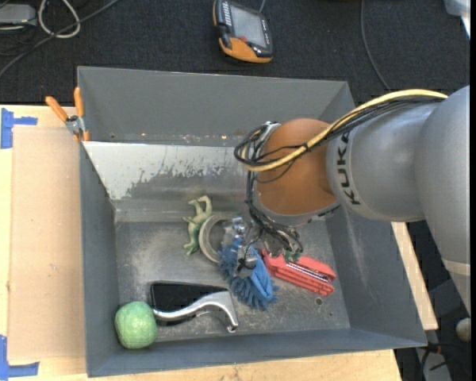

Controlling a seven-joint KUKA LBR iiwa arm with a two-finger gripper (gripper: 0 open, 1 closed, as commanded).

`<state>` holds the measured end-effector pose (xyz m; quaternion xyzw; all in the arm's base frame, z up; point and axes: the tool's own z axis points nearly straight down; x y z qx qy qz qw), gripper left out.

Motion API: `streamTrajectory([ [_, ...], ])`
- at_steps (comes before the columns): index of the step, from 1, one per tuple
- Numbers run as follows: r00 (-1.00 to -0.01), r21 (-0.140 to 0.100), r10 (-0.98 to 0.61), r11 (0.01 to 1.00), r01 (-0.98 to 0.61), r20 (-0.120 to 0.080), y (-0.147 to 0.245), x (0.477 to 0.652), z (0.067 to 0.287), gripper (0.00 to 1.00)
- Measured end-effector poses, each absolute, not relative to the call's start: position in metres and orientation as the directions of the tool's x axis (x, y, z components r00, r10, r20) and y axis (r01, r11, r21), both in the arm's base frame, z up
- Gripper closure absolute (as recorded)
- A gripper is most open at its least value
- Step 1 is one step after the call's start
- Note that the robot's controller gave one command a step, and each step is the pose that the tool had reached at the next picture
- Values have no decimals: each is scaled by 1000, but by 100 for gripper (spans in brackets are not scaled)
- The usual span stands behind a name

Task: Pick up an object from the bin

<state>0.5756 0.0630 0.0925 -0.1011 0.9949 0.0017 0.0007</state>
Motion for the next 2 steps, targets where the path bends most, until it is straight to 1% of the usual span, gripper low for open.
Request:
streamTrajectory([
  [1, -980, 4, -201, 980, -201, -2, 63, 576, 93, 100],
  [2, -976, 5, -218, 976, -218, -2, 53, 575, 95, 100],
])
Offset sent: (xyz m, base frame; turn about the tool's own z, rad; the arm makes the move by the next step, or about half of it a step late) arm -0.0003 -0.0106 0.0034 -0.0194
